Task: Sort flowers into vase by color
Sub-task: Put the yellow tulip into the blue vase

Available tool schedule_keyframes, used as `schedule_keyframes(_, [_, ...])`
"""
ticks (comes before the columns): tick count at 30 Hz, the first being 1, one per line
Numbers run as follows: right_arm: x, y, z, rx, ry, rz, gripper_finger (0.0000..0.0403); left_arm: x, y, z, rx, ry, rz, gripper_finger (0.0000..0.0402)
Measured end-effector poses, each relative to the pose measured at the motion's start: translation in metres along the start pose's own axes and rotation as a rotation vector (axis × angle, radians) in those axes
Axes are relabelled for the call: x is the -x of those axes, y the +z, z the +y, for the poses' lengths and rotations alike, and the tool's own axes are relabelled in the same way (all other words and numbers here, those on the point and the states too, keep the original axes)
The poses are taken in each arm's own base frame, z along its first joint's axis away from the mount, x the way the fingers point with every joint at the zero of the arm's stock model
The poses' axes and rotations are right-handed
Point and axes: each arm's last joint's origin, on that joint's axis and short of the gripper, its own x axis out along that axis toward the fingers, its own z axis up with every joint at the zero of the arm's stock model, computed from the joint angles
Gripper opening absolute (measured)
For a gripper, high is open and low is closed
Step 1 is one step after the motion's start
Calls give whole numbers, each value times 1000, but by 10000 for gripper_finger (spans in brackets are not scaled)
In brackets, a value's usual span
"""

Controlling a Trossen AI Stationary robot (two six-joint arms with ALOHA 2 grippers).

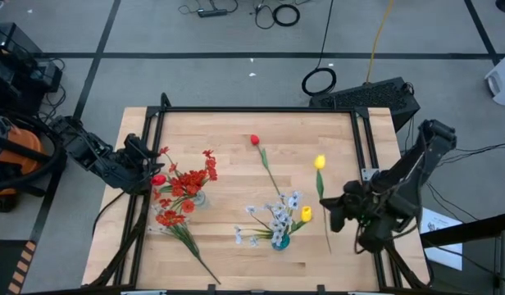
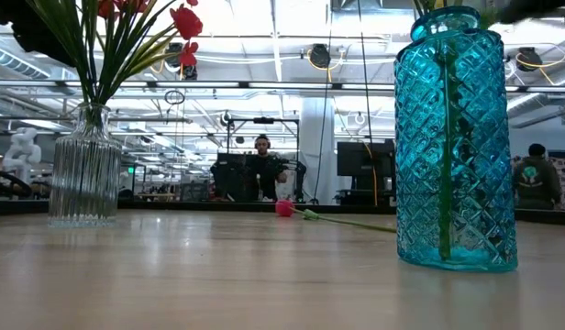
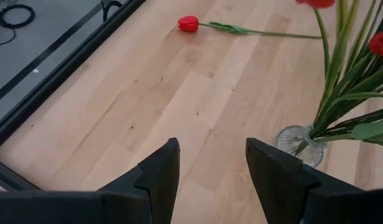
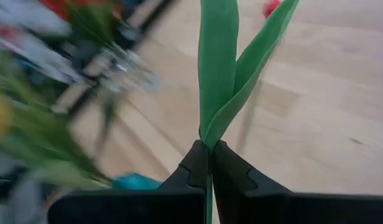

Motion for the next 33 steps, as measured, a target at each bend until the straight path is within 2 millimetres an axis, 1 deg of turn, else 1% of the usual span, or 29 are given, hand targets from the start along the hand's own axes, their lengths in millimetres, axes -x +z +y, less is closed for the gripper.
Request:
schedule_keyframes(3, [13, 3, 5, -37, 118, -23, 0, 0, -1, 1, -10, 8, 5, 190])
schedule_keyframes(6, [27, 2, 19, -20, 265, -40, 0, 0, -1, 2, -12, 15, 9, 189])
schedule_keyframes(10, [46, 2, 45, 29, 412, -212, 0, 0, -1, 2, -19, 16, 10, 189])
schedule_keyframes(12, [55, 1, 59, 77, 434, -315, 0, 0, -1, 2, -19, 19, 6, 189])
schedule_keyframes(15, [65, 0, 78, 145, 407, -438, 0, 0, -1, 2, -21, 34, -15, 189])
schedule_keyframes(18, [66, -6, 92, 208, 359, -502, 0, 0, 0, 2, -22, 36, -17, 189])
schedule_keyframes(20, [62, -15, 98, 272, 320, -529, 0, 0, 0, 2, -22, 37, -18, 189])
schedule_keyframes(22, [51, -25, 102, 336, 270, -553, 0, 0, 0, 3, -22, 38, -20, 189])
schedule_keyframes(24, [36, -35, 107, 370, 242, -569, 0, 0, 0, 3, -22, 38, -20, 189])
schedule_keyframes(27, [10, -48, 112, 359, 229, -580, 0, 0, 0, 3, -22, 38, -20, 189])
schedule_keyframes(30, [-10, -55, 116, 345, 264, -576, 0, 0, 0, 3, -22, 39, -20, 189])
schedule_keyframes(33, [-20, -55, 129, 377, 239, -593, 0, 0, 0, 2, -23, 39, -20, 189])
